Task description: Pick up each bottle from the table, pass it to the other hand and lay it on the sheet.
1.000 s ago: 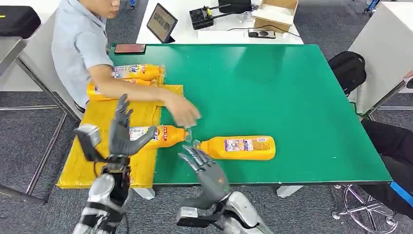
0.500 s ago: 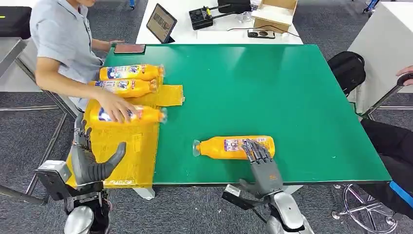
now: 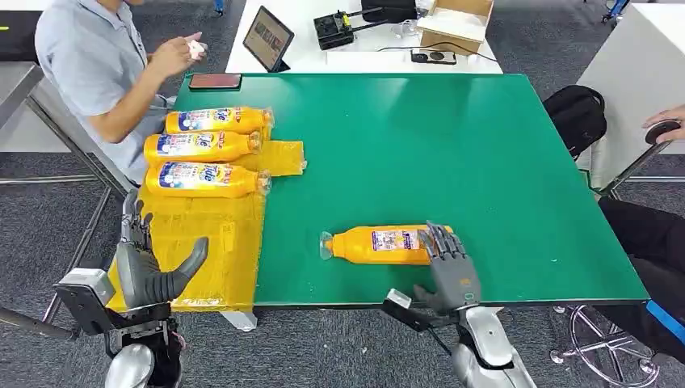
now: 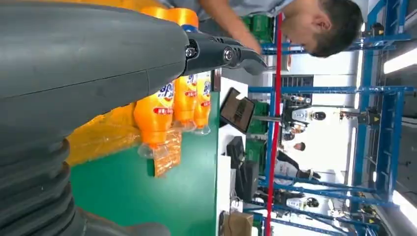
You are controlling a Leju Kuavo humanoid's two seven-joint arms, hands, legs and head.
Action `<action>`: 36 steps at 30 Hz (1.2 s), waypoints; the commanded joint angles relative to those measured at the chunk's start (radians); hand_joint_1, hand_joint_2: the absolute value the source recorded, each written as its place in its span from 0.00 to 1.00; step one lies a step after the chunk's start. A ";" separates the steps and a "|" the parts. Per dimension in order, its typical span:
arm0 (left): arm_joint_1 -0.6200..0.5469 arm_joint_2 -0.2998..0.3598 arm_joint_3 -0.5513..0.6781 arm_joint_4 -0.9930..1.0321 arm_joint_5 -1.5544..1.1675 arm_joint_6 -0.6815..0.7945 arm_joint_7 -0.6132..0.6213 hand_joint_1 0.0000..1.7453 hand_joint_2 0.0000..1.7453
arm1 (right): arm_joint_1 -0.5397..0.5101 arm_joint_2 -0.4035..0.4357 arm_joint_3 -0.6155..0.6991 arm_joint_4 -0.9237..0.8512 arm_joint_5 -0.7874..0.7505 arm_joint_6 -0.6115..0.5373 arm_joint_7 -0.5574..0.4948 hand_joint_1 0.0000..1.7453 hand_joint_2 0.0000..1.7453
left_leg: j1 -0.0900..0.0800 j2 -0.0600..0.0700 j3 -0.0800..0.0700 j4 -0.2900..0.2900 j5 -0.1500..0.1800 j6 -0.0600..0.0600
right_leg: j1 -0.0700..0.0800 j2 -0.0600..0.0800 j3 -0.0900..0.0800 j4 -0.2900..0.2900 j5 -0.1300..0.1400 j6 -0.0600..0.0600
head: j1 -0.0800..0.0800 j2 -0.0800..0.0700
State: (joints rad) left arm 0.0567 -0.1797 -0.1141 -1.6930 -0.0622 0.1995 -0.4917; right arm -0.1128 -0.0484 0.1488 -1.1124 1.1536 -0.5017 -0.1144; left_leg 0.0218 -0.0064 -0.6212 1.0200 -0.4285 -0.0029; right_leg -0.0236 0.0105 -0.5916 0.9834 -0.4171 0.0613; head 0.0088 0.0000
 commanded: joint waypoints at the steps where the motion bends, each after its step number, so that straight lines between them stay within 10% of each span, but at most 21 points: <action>1: -0.048 0.019 -0.031 0.078 0.012 -0.012 0.012 0.00 1.00 | -0.125 0.019 -0.005 0.187 -0.034 0.012 -0.008 0.00 1.00 | 0.000 0.001 0.004 -0.001 -0.001 0.001 | 0.000 0.000 0.004 -0.001 0.000 -0.002 | 0.000 0.000; 36: -0.115 0.018 0.000 0.201 0.105 -0.055 0.118 0.00 1.00 | -0.421 0.053 0.056 0.628 -0.021 0.167 0.107 0.00 1.00 | 0.000 0.001 0.006 -0.002 0.003 0.002 | 0.001 -0.001 0.006 -0.001 0.003 -0.003 | 0.000 0.000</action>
State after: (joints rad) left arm -0.0253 -0.1778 -0.1240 -1.5591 0.0397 0.1465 -0.3784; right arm -0.4983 -0.0030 0.1755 -0.6138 1.1341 -0.3449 -0.0172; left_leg 0.0217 -0.0047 -0.6179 1.0200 -0.4253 -0.0015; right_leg -0.0236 0.0109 -0.5890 0.9833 -0.4133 0.0610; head 0.0092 0.0000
